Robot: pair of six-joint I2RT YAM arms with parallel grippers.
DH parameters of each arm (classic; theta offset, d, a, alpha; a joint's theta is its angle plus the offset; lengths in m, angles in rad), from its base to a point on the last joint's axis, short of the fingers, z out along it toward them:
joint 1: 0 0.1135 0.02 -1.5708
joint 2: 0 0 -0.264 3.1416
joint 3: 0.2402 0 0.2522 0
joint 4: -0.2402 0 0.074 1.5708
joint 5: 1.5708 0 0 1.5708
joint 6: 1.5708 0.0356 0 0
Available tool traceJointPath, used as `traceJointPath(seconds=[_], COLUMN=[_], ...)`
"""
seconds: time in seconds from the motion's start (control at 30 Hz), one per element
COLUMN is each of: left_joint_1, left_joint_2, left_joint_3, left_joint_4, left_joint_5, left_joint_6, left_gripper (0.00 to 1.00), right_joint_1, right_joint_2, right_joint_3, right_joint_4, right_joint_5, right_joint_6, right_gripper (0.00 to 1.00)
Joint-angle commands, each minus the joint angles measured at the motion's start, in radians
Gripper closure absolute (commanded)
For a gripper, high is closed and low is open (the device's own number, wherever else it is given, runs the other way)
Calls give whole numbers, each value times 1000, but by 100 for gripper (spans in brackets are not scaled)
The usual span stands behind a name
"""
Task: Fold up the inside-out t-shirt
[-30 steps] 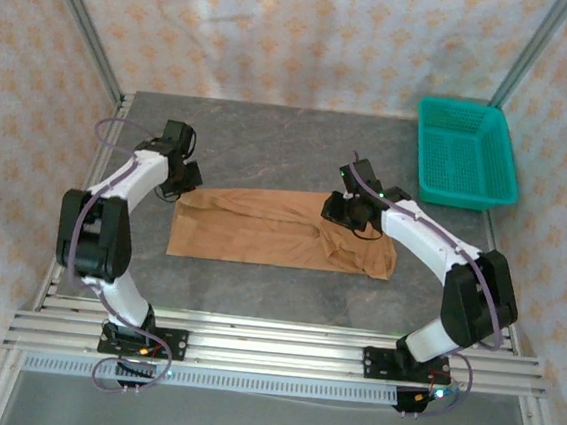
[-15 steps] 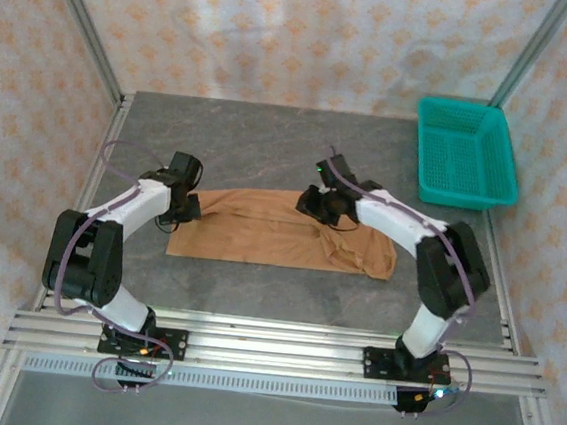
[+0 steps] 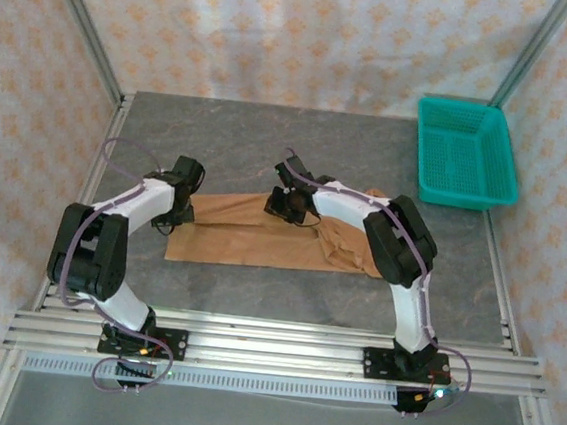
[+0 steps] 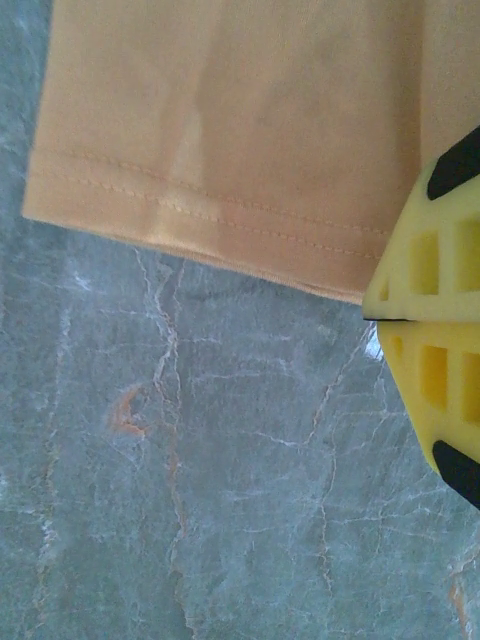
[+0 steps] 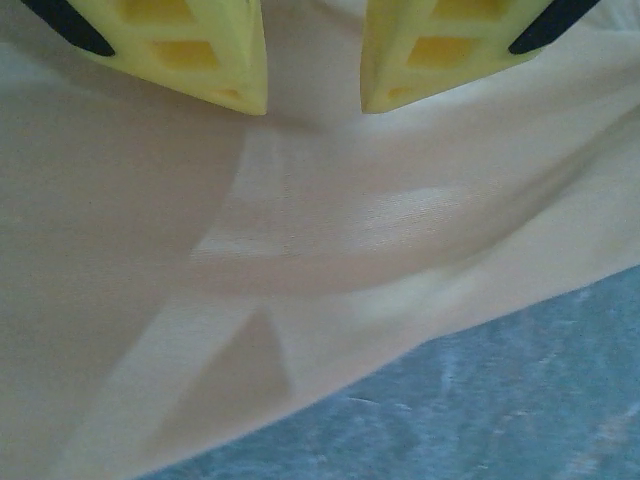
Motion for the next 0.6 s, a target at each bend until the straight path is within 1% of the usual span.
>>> traceJointPath(seconds=[0.0, 0.17, 0.37, 0.4, 0.43, 0.5, 0.57], left_joint_1=[-5, -5, -6, -6, -6, -8, -22], left_joint_2=[27, 26, 24, 25, 18, -12, -61], left_joint_3=[19, 11, 42, 52, 67, 95, 132], left_joint_4=[-50, -62, -80, -90, -100, -117, -139], left_joint_5=[-89, -116, -79, -72, -65, -57, -72], left_joint_6=[-18, -36, -61, -72, -84, -104, -121], left_gripper=[92, 88, 70, 66, 64, 62, 61], right_joint_1=[-3, -2, -2, -3, -3, -6, -15], right_joint_2=[6, -59, -156, -159, -161, -189, -243], right_joint_3=[-32, -140, -222, -223, -215, -198, -188], right_joint_4=[-23, 30, 81, 77, 62, 22, -19], right_joint_5=[42, 39, 35, 31, 26, 18, 33], right_joint_6=[5, 28, 35, 32, 21, 1, -31], right_gripper=[68, 68, 65, 65, 65, 63, 59])
